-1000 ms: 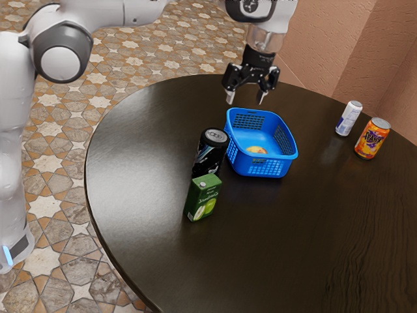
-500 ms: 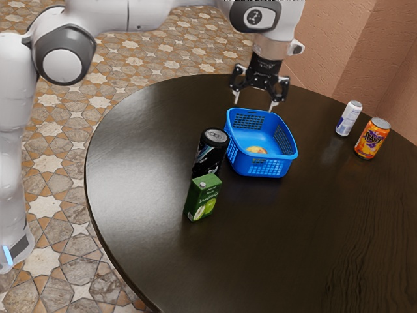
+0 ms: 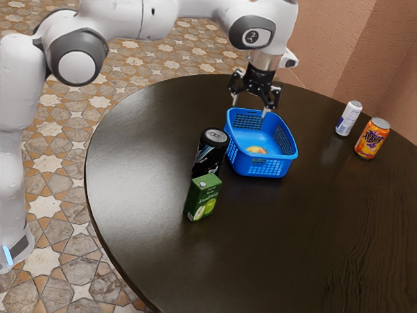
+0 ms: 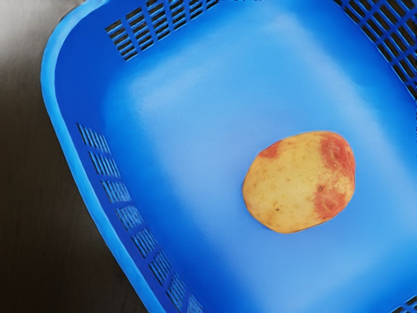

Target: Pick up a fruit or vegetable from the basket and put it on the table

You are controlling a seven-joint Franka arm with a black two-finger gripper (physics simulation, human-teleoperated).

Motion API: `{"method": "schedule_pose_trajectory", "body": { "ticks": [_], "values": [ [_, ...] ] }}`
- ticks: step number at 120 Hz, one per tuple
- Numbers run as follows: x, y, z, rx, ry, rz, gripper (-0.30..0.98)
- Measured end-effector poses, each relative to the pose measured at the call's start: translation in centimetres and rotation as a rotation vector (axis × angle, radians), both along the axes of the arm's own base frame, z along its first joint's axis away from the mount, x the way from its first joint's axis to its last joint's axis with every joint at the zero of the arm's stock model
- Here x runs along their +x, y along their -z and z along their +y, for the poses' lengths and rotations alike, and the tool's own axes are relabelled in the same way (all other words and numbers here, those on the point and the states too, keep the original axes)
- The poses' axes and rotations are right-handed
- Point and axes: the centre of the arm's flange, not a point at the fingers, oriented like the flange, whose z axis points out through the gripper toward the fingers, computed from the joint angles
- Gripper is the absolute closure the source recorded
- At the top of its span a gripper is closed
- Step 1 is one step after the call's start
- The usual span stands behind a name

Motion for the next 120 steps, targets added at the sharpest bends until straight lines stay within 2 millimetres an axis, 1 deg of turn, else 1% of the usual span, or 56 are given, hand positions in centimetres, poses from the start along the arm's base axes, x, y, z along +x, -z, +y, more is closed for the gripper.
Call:
{"method": "schedule_pose_trajectory", "body": {
  "ticks": [19, 40, 51, 57, 80, 107, 120],
  "values": [
    [0.8, 1.0, -0.3, 0.002, 0.094, -0.006, 0.0],
    [2.1, 3.9, -1.0, -0.007, 0.184, 0.019, 0.0],
    [2.9, 5.8, -1.0, -0.021, 0.216, 0.031, 0.0],
    [3.1, 6.4, -1.0, -0.024, 0.231, 0.032, 0.0],
    [3.6, 7.2, -0.9, -0.025, 0.279, 0.01, 0.0],
    [3.4, 10.5, -1.3, -0.044, 0.319, 0.026, 0.0],
    [3.5, 11.0, -1.3, -0.049, 0.33, 0.017, 0.01]
  ]
}}
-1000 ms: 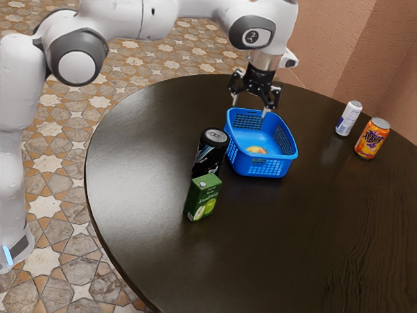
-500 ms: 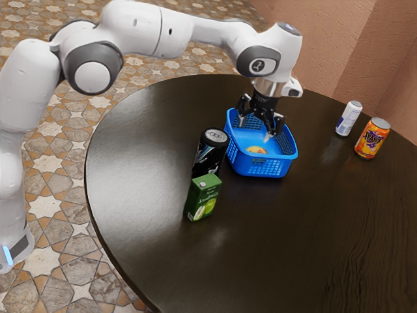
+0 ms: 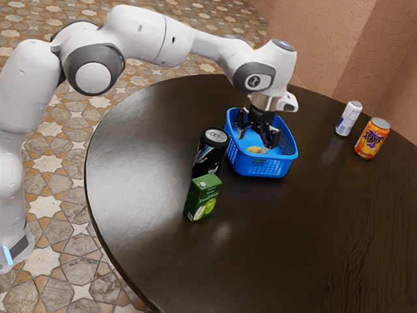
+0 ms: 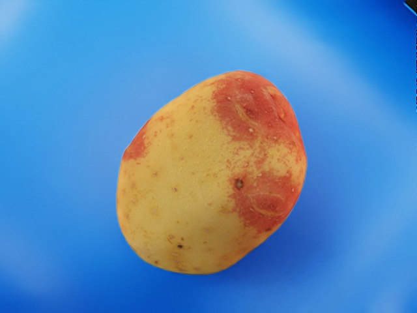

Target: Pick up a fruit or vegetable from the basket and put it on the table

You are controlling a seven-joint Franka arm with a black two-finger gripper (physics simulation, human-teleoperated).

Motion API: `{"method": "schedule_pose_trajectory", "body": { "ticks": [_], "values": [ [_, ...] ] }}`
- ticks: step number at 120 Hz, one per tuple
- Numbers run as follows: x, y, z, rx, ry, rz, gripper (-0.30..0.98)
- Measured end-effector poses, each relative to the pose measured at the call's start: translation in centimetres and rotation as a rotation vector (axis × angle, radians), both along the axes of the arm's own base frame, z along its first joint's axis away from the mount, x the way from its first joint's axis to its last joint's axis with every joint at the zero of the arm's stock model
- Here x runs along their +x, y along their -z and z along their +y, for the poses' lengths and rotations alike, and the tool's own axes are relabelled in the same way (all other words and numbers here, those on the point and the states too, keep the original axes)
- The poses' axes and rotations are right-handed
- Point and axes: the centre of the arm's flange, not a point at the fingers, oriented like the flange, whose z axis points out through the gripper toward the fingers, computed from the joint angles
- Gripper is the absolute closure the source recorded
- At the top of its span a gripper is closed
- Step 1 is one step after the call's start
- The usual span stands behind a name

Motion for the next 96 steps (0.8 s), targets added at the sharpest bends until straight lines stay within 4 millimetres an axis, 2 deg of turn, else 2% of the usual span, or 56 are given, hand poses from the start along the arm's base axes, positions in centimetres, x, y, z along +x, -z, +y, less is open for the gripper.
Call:
{"method": "schedule_pose_trajectory", "body": {
  "ticks": [37, 69, 96],
  "values": [
    [0.7, 1.1, 0.6, -0.005, 0.018, -0.028, 0.05],
    [0.9, 1.0, 1.0, -0.006, 0.025, -0.047, 0.05],
    [1.4, 2.6, 1.3, -0.024, 0.022, -0.046, 0.05]
  ]
}}
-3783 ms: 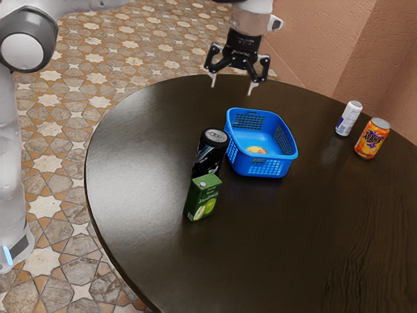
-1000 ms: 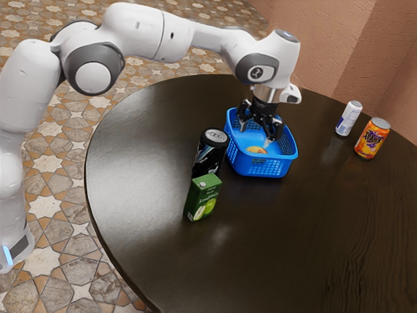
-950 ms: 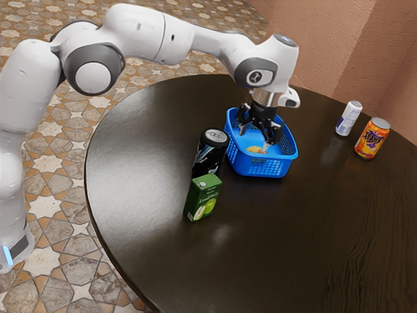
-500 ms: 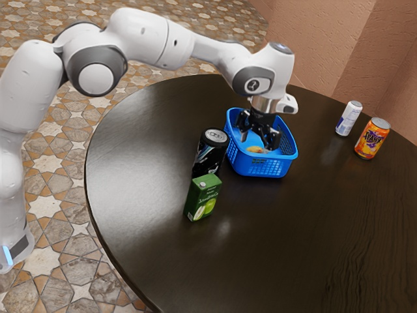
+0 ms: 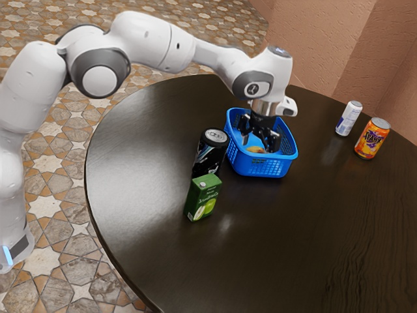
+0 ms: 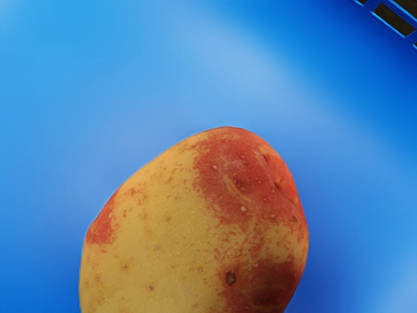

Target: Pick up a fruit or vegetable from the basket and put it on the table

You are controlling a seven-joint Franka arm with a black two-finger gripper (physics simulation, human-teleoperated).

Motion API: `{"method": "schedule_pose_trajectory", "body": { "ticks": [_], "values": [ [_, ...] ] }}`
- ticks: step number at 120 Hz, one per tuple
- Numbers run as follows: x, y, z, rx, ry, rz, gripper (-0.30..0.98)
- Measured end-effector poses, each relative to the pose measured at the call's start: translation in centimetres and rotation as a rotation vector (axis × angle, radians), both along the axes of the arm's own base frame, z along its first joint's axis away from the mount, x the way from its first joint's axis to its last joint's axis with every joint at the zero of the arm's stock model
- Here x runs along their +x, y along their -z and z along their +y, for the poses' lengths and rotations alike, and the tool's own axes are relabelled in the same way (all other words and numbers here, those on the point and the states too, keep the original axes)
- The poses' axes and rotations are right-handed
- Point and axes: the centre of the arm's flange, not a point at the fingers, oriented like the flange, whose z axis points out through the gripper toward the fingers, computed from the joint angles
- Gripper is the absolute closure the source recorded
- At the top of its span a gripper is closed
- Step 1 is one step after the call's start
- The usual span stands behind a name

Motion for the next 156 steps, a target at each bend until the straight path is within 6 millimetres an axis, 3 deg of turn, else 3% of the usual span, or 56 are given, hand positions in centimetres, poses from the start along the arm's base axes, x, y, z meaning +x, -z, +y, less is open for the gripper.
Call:
{"method": "schedule_pose_trajectory", "body": {
  "ticks": [30, 55, 83, 115, 131, 156],
  "values": [
    [0.6, 1.8, 0.5, -0.002, -0.002, -0.004, 0.05],
    [1.0, 2.1, 0.6, 0.005, 0.001, -0.033, 0.18],
    [1.2, 2.9, 2.0, 0.018, -0.021, -0.039, 0.23],
    [1.4, 2.9, 2.4, 0.031, -0.037, -0.058, 0.27],
    [1.4, 2.3, 2.4, 0.033, -0.045, -0.071, 0.42],
    [1.3, 0.9, 2.1, 0.044, -0.051, -0.095, 0.48]
  ]
}}
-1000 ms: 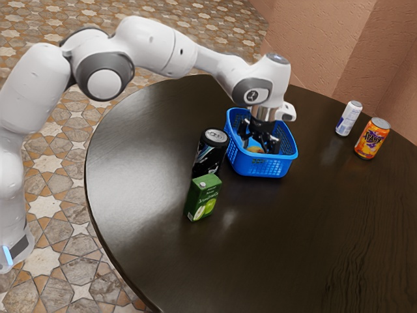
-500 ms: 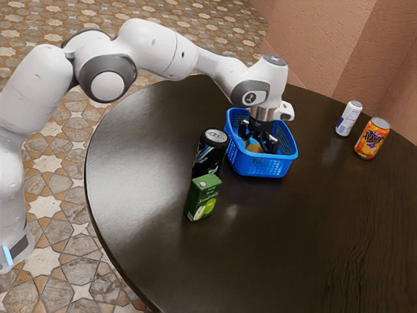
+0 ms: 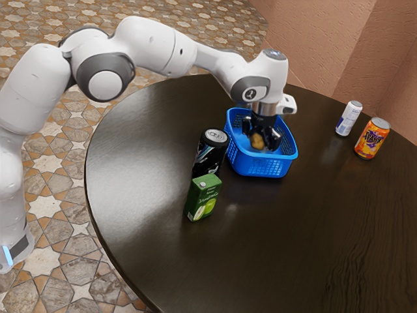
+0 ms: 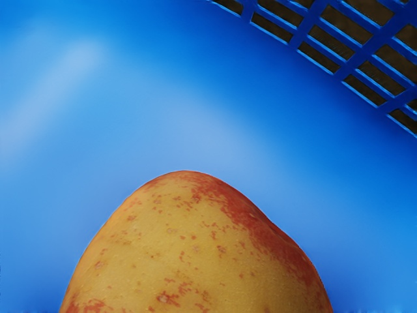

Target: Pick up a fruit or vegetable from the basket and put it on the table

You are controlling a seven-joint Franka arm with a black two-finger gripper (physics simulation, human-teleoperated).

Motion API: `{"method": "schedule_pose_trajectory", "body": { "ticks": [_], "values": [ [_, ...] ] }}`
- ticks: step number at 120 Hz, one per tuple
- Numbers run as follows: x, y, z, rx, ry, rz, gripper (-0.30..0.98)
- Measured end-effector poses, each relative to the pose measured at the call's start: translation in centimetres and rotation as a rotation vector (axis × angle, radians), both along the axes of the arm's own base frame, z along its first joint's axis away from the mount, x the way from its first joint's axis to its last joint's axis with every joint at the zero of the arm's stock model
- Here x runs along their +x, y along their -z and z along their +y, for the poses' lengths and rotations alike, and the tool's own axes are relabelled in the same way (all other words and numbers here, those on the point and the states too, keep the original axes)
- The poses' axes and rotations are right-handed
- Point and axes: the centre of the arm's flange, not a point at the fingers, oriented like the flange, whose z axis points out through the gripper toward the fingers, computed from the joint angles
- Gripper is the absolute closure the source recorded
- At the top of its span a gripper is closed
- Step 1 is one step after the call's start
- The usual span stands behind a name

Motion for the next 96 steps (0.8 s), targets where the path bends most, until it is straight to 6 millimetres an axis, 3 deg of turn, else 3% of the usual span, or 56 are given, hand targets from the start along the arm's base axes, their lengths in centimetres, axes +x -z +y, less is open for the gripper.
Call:
{"method": "schedule_pose_trajectory", "body": {
  "ticks": [10, 18, 26, 38, 47, 57, 67, 72, 84, 96],
  "values": [
    [0.0, -1.0, -0.8, 0.012, 0.006, -0.014, 0.49],
    [-0.3, -3.6, -2.4, 0.033, 0.023, -0.052, 0.49],
    [-1.0, -7.6, -4.2, 0.068, 0.049, -0.106, 0.5],
    [-1.9, -12.7, -8.4, 0.144, 0.115, -0.185, 0.5],
    [-0.5, -15.1, -12.9, 0.189, 0.175, -0.255, 0.5],
    [1.6, -14.8, -18.4, 0.211, 0.244, -0.311, 0.5],
    [2.5, -14.1, -21.9, 0.214, 0.285, -0.352, 0.5],
    [2.6, -14.0, -22.7, 0.213, 0.293, -0.368, 0.5],
    [2.7, -14.2, -23.8, 0.201, 0.301, -0.405, 0.25],
    [2.6, -14.6, -23.8, 0.194, 0.292, -0.43, 0.12]
  ]
}}
